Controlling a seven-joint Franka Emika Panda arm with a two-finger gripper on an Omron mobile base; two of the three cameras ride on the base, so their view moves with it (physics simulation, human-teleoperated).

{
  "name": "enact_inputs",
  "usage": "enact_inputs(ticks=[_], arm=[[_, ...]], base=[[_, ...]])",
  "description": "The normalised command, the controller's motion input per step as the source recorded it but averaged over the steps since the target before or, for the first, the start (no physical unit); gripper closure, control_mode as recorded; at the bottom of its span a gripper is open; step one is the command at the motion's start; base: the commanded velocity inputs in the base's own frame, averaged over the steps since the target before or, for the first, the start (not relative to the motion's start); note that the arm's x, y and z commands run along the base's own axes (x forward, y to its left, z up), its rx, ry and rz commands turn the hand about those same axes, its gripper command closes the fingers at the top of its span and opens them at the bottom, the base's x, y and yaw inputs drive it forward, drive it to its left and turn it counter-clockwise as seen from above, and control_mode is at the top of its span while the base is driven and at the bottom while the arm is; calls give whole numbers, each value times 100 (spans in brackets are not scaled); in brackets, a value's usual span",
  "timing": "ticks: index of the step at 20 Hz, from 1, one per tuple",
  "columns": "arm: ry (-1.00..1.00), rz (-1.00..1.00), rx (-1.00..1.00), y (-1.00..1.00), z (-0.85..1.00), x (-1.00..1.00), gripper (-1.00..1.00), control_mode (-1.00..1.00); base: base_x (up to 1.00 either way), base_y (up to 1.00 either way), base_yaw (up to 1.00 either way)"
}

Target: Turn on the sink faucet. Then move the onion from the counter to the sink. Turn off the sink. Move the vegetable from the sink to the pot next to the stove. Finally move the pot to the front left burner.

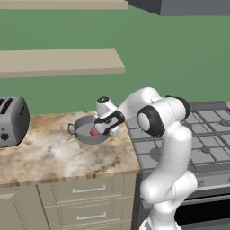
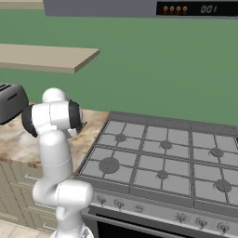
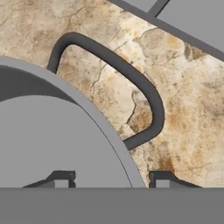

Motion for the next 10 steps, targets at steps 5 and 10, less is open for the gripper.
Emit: enact_inputs(ticks=[5,10], arm=[[0,0,0,0,-2,0,100,-100],[-8,-1,0,0,0,-8,100,-100]], base=[[0,0,0],[0,0,0]])
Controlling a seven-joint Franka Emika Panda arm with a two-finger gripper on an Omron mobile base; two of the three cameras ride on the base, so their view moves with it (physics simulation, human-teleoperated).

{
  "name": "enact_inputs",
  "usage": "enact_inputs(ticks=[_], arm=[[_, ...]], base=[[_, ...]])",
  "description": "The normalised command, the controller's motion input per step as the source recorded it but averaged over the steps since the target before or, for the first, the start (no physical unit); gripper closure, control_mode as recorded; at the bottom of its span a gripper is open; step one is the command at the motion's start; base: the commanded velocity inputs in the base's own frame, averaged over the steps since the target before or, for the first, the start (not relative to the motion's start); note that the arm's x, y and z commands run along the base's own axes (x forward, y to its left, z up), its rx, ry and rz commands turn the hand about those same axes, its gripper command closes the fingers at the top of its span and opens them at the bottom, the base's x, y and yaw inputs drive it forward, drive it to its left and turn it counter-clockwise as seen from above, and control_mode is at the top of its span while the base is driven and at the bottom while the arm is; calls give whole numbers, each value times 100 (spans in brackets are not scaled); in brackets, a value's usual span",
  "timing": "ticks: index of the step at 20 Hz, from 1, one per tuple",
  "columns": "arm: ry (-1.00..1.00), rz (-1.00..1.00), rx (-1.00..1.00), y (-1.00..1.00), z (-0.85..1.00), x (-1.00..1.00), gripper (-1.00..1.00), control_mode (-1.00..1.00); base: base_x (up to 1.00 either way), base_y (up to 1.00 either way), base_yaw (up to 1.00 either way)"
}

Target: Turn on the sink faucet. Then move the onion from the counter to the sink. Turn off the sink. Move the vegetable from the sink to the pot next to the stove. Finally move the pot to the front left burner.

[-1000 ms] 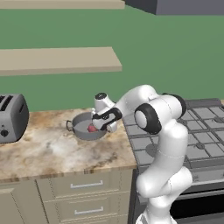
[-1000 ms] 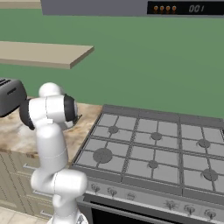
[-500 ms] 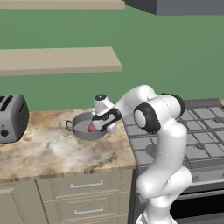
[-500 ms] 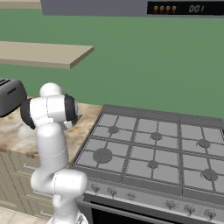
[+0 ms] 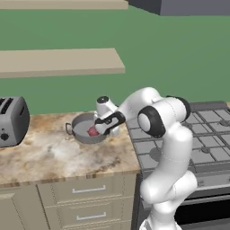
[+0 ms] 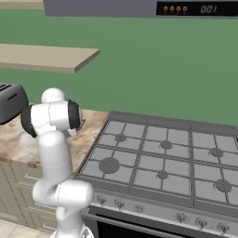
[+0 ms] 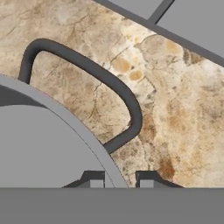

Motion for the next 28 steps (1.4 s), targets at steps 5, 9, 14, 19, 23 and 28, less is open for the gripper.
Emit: enact_inputs(ticks=[5,9,14,19,23,28], arm=[[-7,-7,0,-2,5,-32,100,-100],[-6,-12,0,-3,7,-65,100,-100],[0,-21,0,-30,23,-67,100,-100],[0,-21,0,-37,21,-58,100,-100],[-1,-20,1,-37,16,-59,100,-100],[-3,-23,1,-42,22,-59,100,-100]], base=[[0,0,0],[0,0,0],[0,0,0],[0,0,0],[0,0,0],[0,0,0]])
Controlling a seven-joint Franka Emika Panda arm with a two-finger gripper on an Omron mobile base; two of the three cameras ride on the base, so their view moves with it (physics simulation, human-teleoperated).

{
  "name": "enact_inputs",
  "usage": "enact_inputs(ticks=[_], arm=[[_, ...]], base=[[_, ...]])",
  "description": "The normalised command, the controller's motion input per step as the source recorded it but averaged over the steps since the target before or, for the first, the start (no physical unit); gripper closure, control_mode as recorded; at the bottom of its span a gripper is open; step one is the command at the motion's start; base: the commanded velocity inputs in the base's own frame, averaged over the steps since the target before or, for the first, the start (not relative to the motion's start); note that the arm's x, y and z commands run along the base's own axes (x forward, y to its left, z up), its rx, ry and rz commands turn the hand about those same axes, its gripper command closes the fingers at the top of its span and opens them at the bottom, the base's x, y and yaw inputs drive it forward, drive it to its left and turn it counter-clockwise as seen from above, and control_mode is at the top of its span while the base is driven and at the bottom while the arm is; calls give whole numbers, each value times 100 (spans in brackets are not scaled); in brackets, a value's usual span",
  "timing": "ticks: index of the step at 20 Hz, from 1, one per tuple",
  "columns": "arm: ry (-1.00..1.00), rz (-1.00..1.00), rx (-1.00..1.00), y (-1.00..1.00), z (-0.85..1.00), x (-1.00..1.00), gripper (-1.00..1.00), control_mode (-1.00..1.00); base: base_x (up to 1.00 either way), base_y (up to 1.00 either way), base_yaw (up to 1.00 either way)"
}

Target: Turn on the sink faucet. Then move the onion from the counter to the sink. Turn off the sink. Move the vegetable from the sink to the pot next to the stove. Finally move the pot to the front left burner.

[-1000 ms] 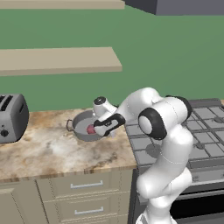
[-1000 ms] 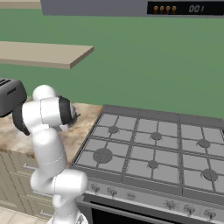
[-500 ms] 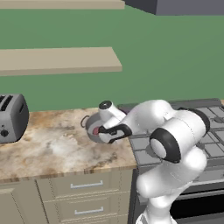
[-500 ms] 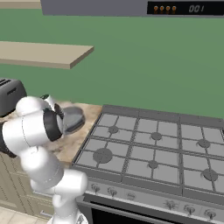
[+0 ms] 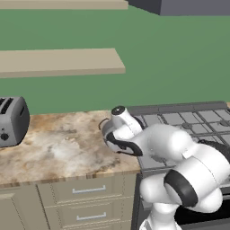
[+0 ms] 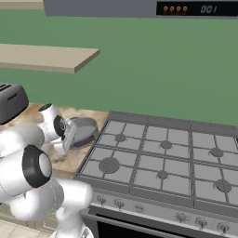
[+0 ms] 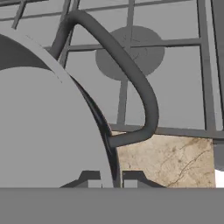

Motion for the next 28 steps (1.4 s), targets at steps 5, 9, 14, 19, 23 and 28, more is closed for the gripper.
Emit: enact_inputs(ticks=[5,9,14,19,23,28], arm=[[-5,-26,0,-42,21,-59,100,-100],[-3,-26,0,-39,18,-54,100,-100],[-1,-27,0,-33,11,-43,100,-100],[0,-32,0,-31,4,-10,100,-100],[0,-23,3,-32,-1,0,100,-100],[1,-13,6,-15,-1,7,100,-100]], base=[[0,0,0],[0,0,0],[0,0,0],[0,0,0],[0,0,0],[0,0,0]])
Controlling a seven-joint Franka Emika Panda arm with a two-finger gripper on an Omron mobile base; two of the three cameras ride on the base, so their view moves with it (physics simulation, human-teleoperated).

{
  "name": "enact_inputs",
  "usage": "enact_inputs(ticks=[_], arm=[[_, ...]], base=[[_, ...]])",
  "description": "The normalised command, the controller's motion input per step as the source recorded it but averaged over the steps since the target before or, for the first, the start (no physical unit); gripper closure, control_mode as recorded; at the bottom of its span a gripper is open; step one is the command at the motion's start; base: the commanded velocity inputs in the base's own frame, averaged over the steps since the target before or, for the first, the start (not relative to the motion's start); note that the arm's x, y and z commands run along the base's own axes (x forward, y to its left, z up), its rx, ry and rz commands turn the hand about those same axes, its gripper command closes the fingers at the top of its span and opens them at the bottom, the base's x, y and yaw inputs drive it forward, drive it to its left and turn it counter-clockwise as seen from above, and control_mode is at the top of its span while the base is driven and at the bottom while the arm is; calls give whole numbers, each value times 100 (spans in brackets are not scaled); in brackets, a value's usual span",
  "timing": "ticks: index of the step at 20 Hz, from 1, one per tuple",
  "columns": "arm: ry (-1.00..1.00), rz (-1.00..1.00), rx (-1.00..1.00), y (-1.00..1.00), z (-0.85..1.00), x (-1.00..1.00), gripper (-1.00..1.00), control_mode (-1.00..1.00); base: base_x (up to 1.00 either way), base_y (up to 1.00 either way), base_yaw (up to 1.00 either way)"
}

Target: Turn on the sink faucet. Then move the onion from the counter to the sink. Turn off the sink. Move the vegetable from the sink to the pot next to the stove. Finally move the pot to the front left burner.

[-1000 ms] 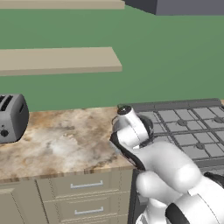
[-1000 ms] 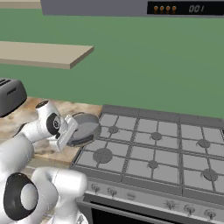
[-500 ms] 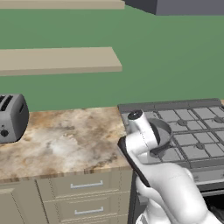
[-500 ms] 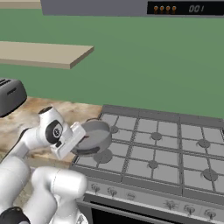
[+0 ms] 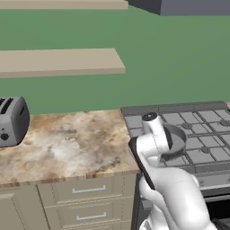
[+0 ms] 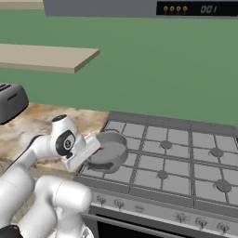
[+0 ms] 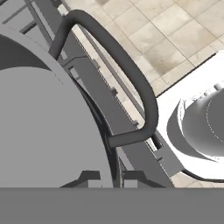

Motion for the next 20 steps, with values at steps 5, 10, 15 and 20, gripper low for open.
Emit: enact_inputs(ticks=[5,10,15,20], arm=[[3,-4,9,-2,0,14,100,-100],[1,0,10,0,-1,13,100,-100],[2,0,6,0,-11,3,100,-100],[4,0,1,0,-21,0,100,-100]], base=[[0,0,0],[0,0,0],[0,0,0],[0,0,0]])
